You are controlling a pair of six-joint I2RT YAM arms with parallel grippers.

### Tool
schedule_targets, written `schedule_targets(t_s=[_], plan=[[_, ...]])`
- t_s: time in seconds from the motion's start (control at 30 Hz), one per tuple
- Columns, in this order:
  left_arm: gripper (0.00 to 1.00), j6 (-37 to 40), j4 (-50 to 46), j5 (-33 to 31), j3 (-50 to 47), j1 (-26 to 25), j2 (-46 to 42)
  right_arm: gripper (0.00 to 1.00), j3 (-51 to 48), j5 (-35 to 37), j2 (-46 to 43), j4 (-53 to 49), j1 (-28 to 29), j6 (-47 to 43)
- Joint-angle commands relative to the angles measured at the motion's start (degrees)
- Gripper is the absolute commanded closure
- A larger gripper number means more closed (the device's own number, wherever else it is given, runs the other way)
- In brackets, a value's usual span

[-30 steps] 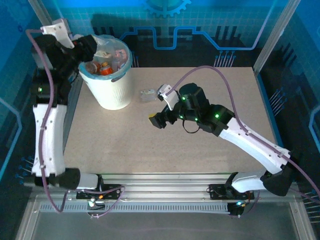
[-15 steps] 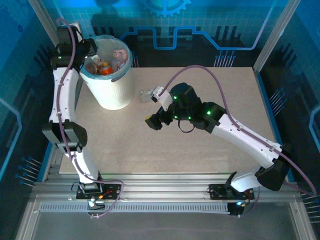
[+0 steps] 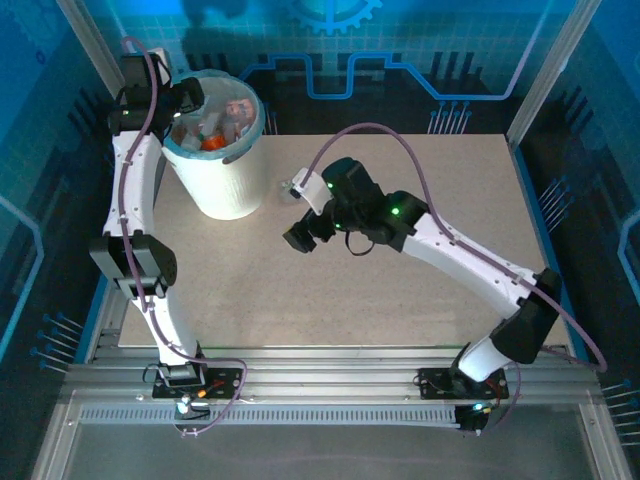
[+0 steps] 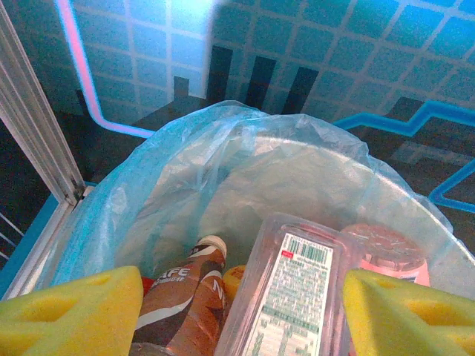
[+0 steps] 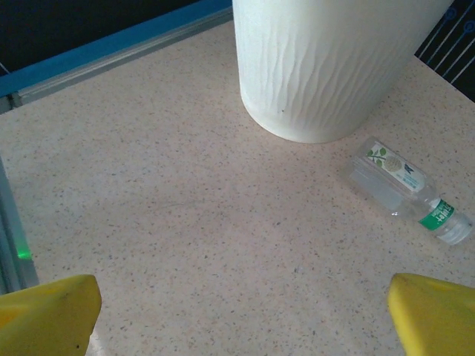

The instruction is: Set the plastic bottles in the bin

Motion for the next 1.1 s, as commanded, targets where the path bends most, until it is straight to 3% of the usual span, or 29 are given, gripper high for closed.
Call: schedule_targets(t_s=[0.0,0.17,0.43,0.8,1.07], plan=[[0.29,-0.42,1.07,1.75,1.95,0.21,-3.58,0.0,4.35,-1.22,4.3,-2.46,-3.19,-1.55],[0.3,-2.07,0.39,5.32,1.19,0.08,-5.11,0.0,12.67,-7.88,13.66,-5.5,-9.86,-3.67],[0.31,-2.04,0.18,7.77,-4.15,-2.27,-10.02,0.0,31.45,-10.86,33.86,-11.98,-17.89,-8.91],[0.3,2.09,1.44,7.31,-13.04,-8.22,-16.62,0.0,56.27,-19.36,58.46,-20.03,-21.35,-16.38],[0.29,2.38,1.14,8.45,-12.04,-10.11,-17.15,0.0,53.91,-18.87,61.67,-21.75,-21.31,-19.1]])
